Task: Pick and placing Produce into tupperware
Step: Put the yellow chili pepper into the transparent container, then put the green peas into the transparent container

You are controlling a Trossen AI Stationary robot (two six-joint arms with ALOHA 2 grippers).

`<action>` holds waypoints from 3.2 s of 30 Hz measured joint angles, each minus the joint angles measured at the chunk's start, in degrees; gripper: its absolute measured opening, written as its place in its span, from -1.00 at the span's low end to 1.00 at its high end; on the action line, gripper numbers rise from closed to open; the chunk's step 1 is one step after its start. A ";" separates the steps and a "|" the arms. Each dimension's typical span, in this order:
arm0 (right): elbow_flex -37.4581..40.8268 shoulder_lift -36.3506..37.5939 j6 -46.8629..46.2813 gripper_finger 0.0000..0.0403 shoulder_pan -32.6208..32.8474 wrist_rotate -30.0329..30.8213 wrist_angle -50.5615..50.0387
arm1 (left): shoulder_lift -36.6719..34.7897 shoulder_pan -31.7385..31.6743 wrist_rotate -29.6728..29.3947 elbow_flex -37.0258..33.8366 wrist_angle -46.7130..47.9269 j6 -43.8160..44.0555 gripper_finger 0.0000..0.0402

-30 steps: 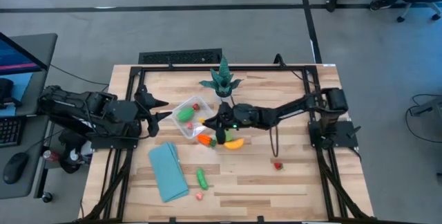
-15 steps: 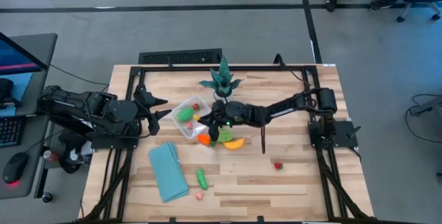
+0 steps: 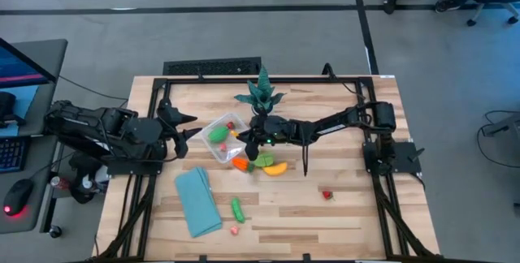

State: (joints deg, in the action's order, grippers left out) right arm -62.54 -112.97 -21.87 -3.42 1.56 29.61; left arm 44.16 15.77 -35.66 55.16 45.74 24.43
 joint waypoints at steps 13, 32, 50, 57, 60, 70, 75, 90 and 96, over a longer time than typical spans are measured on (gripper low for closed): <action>0.00 0.00 -0.11 -0.76 0.00 0.43 -0.04 | -0.02 0.00 -1.08 0.00 0.00 -0.07 -0.11; 0.04 0.60 -0.20 -0.58 0.13 -4.08 1.11 | -0.02 0.00 -1.24 0.02 0.02 -0.24 -0.11; 0.07 11.99 6.96 -0.58 6.51 -4.23 -18.42 | -0.01 0.02 -1.22 0.02 -0.18 0.26 -0.11; 0.04 16.93 7.50 -0.58 9.27 2.47 -29.66 | 0.09 0.01 -1.23 0.02 -0.18 0.23 -0.11; 0.11 18.75 7.44 -0.58 10.56 4.51 -33.94 | 0.66 0.00 -1.22 0.02 -0.17 0.22 -0.11; 14.07 29.65 -0.46 -0.58 16.04 10.47 -35.54 | 3.93 0.00 -1.04 0.07 -0.23 -1.33 -0.11; 19.39 31.24 0.52 -0.58 18.62 10.18 -33.86 | 5.27 0.02 -1.04 0.04 -0.24 -1.75 -0.11; 19.54 26.36 6.88 -0.58 17.54 7.21 -29.13 | 5.48 0.01 -0.73 0.04 -2.59 0.35 -0.11; 19.54 26.40 8.25 -0.46 15.22 5.05 -29.13 | 5.49 0.00 -0.70 0.04 -2.56 0.39 -0.11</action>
State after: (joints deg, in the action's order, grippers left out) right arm -43.00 -86.56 -13.62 11.80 6.61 0.47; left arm 49.65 15.77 -36.37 55.20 43.18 24.82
